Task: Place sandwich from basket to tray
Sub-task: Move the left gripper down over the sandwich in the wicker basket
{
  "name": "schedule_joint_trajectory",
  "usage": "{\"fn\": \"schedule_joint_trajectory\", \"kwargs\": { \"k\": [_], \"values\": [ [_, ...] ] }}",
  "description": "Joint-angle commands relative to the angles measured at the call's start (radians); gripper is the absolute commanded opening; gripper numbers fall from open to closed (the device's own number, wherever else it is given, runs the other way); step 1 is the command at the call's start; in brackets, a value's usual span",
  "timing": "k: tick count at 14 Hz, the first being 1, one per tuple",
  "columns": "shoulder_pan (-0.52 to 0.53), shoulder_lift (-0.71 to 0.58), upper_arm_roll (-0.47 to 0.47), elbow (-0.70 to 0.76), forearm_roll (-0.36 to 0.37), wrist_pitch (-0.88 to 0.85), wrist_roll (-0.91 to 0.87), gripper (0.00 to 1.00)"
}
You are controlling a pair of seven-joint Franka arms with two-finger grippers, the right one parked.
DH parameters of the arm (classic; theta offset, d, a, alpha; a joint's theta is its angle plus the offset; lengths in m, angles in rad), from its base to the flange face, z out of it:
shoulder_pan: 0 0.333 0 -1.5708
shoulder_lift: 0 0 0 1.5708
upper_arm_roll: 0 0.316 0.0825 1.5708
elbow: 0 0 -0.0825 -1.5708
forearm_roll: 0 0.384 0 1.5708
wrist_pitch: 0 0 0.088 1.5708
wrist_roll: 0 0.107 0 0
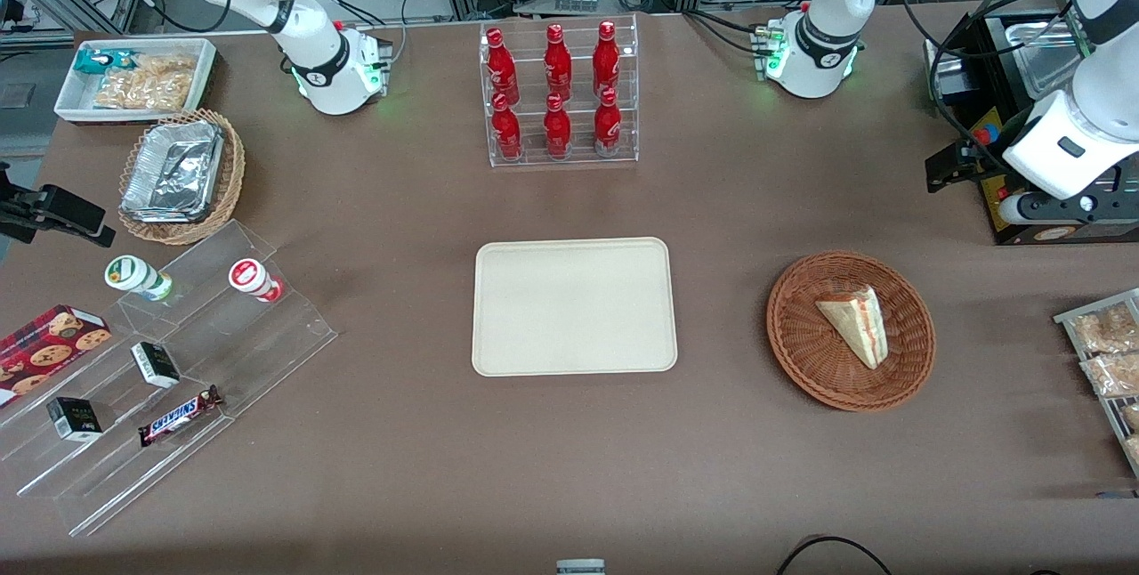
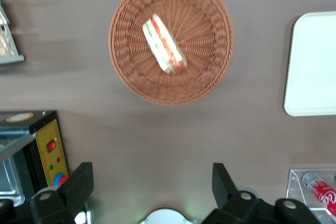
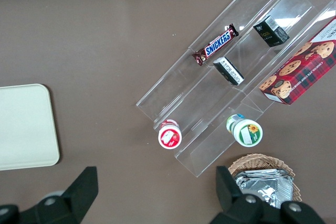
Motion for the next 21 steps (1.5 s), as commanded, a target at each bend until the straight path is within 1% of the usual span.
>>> {"fn": "schedule_joint_trajectory", "kwargs": {
  "k": [1,3,6,8,10,13,15,16,17,21],
  "values": [
    [-0.004,0.002,0.007,-0.002,-0.014,0.019,0.018,1.00],
    [-0.004,0.013,0.007,-0.023,-0.028,0.026,0.021,1.00],
    [-0.004,0.094,0.007,-0.030,-0.027,0.063,0.021,1.00],
    [-0.006,0.132,0.007,-0.081,-0.015,0.118,0.013,1.00],
    [-0.006,0.143,0.007,-0.187,-0.013,0.233,0.009,1.00],
    [-0.004,0.163,0.007,-0.363,-0.013,0.516,0.007,1.00],
    [-0.004,0.195,0.007,-0.419,-0.018,0.659,0.003,1.00],
    [-0.003,0.208,0.009,-0.431,-0.024,0.698,-0.002,1.00],
    [-0.001,0.217,0.010,-0.438,-0.027,0.724,-0.029,1.00],
    [0.000,0.252,0.010,-0.441,-0.027,0.799,-0.311,1.00]
  ]
}}
